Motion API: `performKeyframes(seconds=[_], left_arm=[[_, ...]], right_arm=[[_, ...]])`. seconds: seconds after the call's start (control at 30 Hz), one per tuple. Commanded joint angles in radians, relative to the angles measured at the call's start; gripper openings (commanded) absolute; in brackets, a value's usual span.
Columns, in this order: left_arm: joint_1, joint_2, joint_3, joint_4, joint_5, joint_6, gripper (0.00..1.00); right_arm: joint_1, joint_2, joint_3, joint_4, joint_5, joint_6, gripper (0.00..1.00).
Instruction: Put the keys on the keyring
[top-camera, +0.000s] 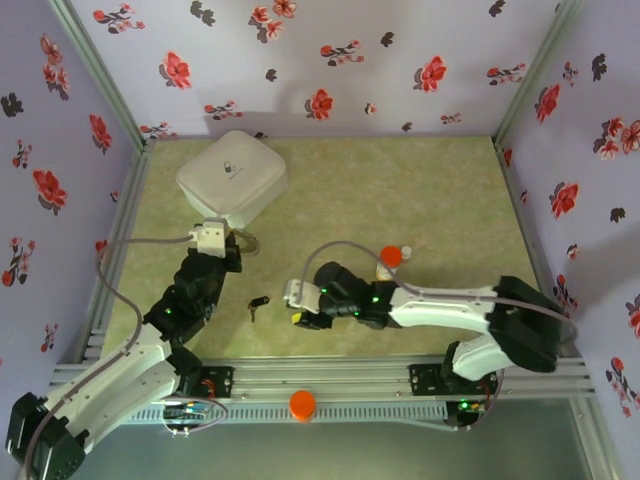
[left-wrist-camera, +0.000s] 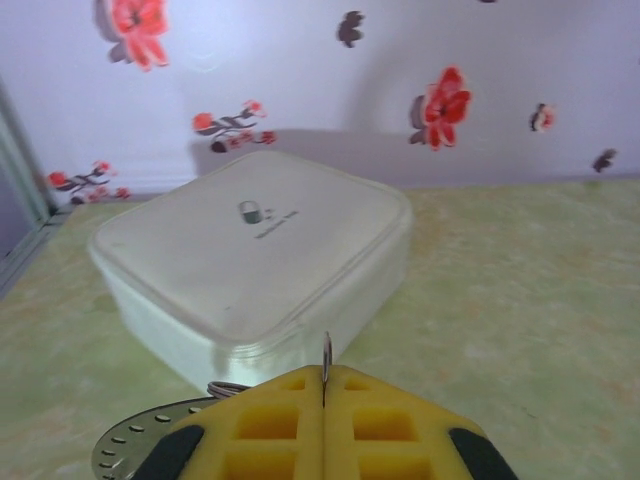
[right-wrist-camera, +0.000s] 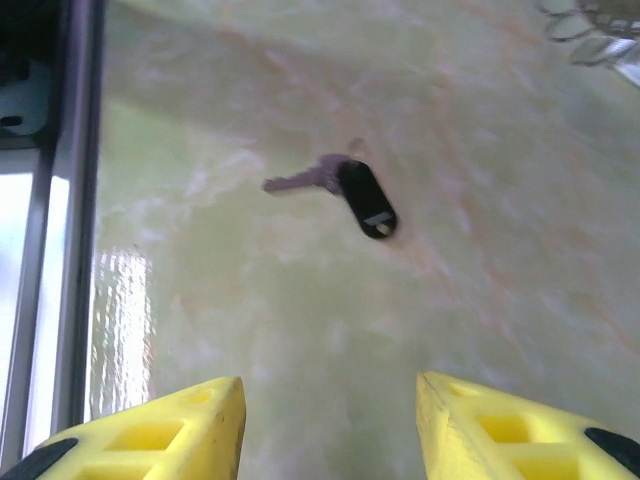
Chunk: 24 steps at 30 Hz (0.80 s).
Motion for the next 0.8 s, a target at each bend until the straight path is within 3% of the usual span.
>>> performKeyframes(seconds=[0.0, 0.2, 0.37, 0.53, 0.77], left_arm=[[0.022, -0.038, 0.026, -0.05, -0.084, -0.057, 0.0], [0.064, -0.109, 0.021, -0.118, -0.154, -0.057, 0.0], [0.088, -0.151, 0.013, -0.141, -0.154, -0.046, 0.0], [0.093, -0.162, 0.015, -0.16, -0.154, -0.036, 0.0], [0.096, -0.17, 0.003, -0.162, -0.154, -0.045, 0.0]], right_arm=[[0.018, 0.107, 0.107, 0.073, -0.046, -0.047, 0.47], [0.032, 0.274, 0.202, 0.209, -0.077, 0.227, 0.43], [0.03, 0.36, 0.275, 0.206, -0.002, 0.51, 0.32], [0.005, 0.449, 0.428, -0.005, -0.03, 0.68, 0.34], [0.003, 0.557, 0.577, -0.184, -0.079, 0.72, 0.33]])
